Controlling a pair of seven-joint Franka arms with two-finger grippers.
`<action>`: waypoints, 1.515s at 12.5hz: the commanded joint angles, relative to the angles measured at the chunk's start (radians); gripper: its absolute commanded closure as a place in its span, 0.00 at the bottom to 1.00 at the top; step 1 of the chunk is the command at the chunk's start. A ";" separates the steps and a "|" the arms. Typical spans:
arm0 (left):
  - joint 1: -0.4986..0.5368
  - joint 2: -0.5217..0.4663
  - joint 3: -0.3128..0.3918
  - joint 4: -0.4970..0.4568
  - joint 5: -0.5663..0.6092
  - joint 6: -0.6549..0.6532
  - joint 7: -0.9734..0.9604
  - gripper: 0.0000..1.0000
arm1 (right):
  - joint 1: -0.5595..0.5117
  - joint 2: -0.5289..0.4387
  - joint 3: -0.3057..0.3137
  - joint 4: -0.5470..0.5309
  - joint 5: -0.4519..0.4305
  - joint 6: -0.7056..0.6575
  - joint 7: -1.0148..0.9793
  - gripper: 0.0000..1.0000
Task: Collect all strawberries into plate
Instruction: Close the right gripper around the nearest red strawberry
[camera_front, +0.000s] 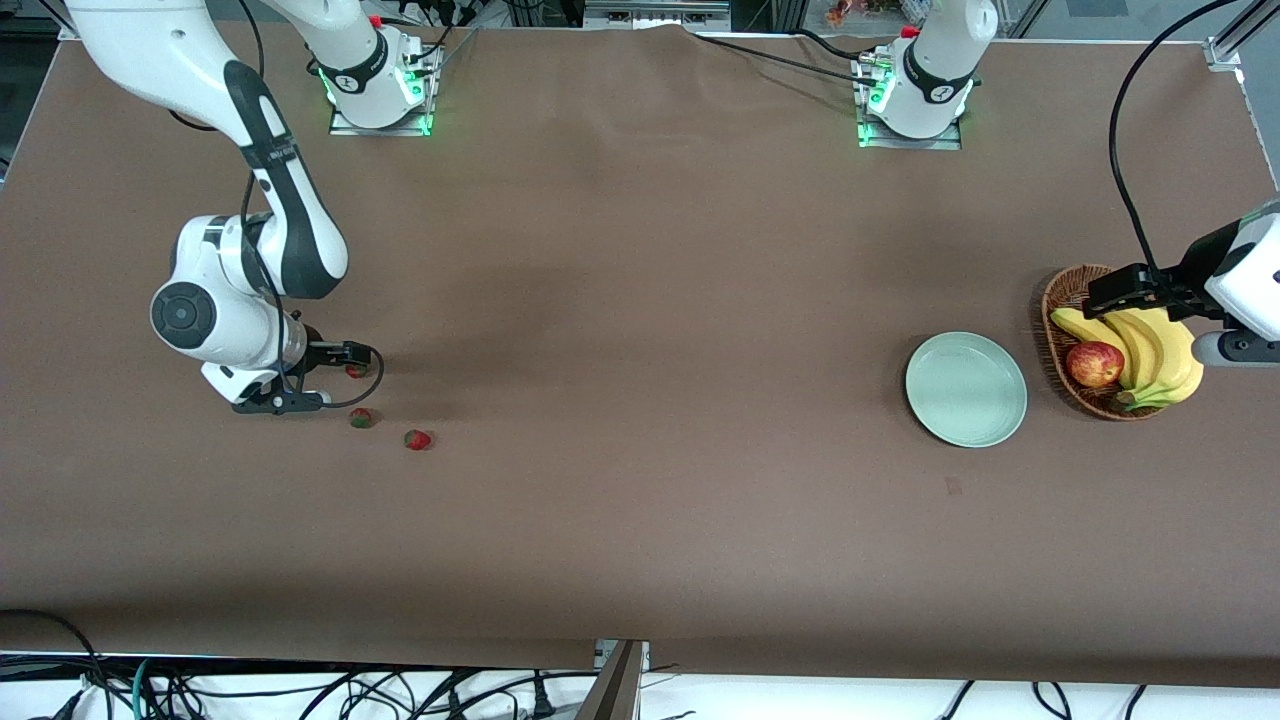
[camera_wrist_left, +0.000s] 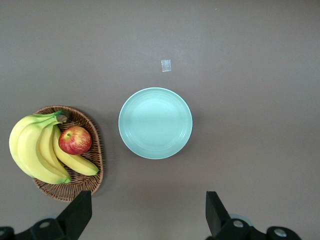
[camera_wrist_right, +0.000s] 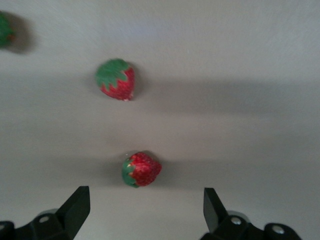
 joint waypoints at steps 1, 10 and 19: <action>-0.009 0.017 -0.006 0.037 0.008 -0.019 0.007 0.00 | -0.011 0.008 0.004 -0.016 0.041 0.024 -0.029 0.02; -0.027 0.011 -0.008 0.039 0.015 -0.022 0.012 0.00 | -0.011 0.073 0.012 -0.014 0.042 0.099 -0.049 0.34; -0.061 -0.079 0.001 -0.121 0.008 0.021 0.001 0.00 | -0.003 0.024 0.025 0.055 0.042 -0.059 -0.024 0.77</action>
